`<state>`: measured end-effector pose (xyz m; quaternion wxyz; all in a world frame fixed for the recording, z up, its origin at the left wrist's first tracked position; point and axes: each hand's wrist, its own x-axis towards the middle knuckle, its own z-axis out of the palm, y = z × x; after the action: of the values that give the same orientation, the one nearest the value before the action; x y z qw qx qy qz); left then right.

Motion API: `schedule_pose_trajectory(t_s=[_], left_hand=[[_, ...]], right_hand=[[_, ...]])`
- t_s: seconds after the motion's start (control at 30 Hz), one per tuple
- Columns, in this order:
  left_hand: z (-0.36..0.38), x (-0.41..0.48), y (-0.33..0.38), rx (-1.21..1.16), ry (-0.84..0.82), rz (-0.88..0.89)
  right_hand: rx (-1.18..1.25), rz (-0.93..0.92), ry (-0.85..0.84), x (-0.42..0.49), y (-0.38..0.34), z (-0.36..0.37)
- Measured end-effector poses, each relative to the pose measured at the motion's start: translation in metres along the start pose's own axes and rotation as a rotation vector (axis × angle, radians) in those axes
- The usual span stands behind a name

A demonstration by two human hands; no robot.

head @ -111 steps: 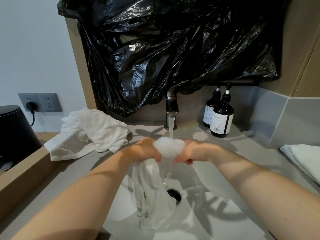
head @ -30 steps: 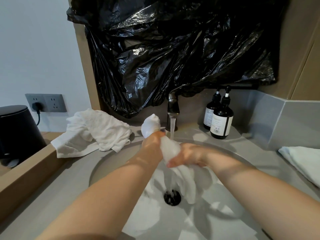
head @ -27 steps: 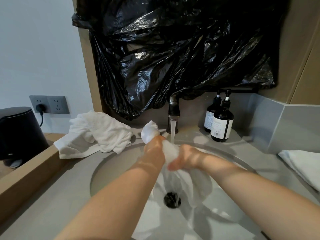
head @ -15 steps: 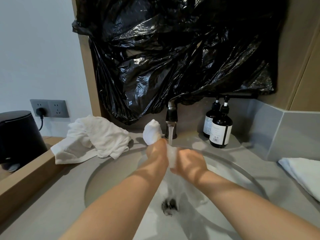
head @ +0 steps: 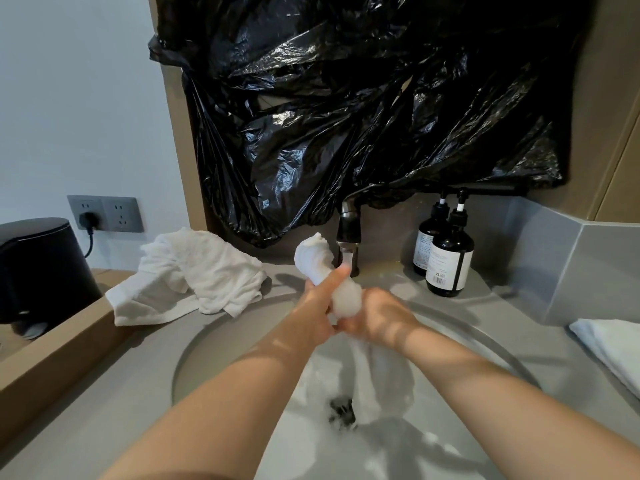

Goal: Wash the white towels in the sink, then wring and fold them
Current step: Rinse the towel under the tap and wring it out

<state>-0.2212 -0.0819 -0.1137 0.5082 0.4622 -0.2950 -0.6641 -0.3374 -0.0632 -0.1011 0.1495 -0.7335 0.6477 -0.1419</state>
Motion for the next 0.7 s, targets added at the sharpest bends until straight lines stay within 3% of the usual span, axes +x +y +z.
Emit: schedule_pose_trajectory(t_s=[0.1,0.23,0.37,0.57,0.63,0.7], left_hand=[[-0.004,-0.003,-0.003,0.012,-0.078,0.084],[-0.005,-0.012,0.000,-0.012,-0.159,0.224],[-0.004,-0.016,0.002,-0.043,-0.090,0.193],[0.005,-0.026,0.007,-0.157,-0.162,0.114],[0.008,-0.027,0.010,-0.258,-0.127,0.110],[0.009,-0.026,0.010,-0.363,-0.110,0.098]], right_hand=[[0.115,-0.022,-0.040,0.003,0.003,-0.009],[0.277,-0.165,-0.268,0.001,0.024,-0.023],[0.984,0.012,-0.552,0.011,0.044,-0.013],[1.206,0.307,-0.340,0.024,0.050,0.014],[1.098,0.289,-0.255,0.017,0.046,0.012],[0.987,0.158,-0.220,0.015,0.050,0.015]])
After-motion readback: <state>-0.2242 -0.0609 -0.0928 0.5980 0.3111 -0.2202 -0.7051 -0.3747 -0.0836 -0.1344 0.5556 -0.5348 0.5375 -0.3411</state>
